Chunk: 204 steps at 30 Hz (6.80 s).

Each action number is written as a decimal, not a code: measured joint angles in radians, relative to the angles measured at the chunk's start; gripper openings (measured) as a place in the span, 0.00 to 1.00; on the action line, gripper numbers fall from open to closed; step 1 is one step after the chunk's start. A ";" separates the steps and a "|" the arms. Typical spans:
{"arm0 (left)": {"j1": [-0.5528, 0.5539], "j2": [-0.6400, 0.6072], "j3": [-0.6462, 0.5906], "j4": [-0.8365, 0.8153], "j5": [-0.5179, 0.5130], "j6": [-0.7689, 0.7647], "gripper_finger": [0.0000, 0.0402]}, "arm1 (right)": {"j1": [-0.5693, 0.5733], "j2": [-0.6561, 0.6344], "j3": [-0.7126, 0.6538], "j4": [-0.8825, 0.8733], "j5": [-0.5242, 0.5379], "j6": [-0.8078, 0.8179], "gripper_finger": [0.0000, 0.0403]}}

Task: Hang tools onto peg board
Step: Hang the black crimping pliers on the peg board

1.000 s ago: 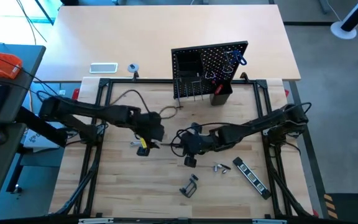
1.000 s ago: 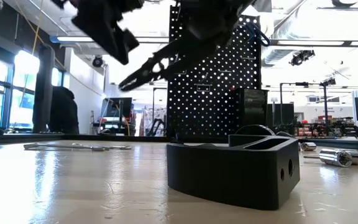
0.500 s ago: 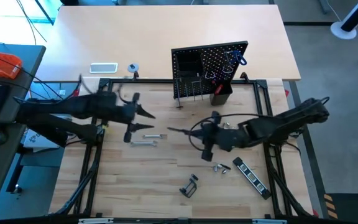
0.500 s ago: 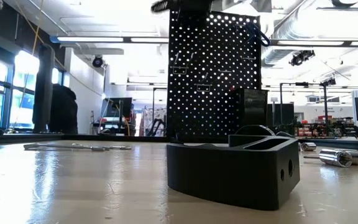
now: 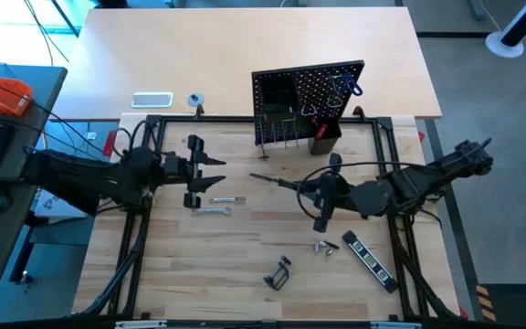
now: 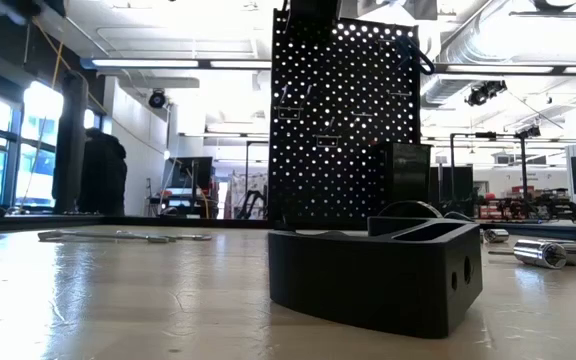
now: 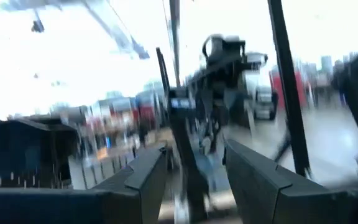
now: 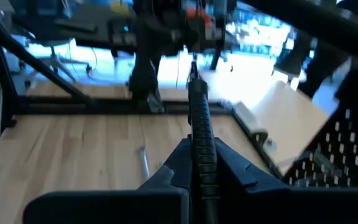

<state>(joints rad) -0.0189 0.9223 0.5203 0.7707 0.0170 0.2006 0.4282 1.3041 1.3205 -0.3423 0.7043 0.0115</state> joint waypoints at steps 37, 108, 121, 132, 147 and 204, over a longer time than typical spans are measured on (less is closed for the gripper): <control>-0.009 0.607 0.303 0.791 0.148 -0.072 0.38 | -0.082 0.128 0.000 0.760 -0.435 -0.527 0.06; -0.002 0.635 0.357 0.543 0.252 -0.090 0.06 | -0.072 0.122 -0.002 0.467 -0.040 -0.528 0.15; 0.007 0.632 0.351 0.293 0.134 -0.026 0.06 | 0.036 0.083 -0.005 0.165 0.248 -0.426 0.16; 0.021 0.634 0.354 0.323 0.179 -0.067 0.06 | 0.025 0.068 0.002 0.046 0.255 -0.274 0.16; 0.022 0.633 0.354 0.331 0.193 -0.084 0.06 | -0.039 0.069 0.002 0.030 0.107 -0.158 0.13; 0.044 0.656 0.359 0.099 0.144 -0.042 0.06 | 0.101 -0.004 -0.001 -0.551 0.259 0.397 0.46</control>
<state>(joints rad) 0.0250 1.5785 0.8795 0.8696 0.1612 0.1590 0.5288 1.2999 1.3193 -0.8928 0.9634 0.4087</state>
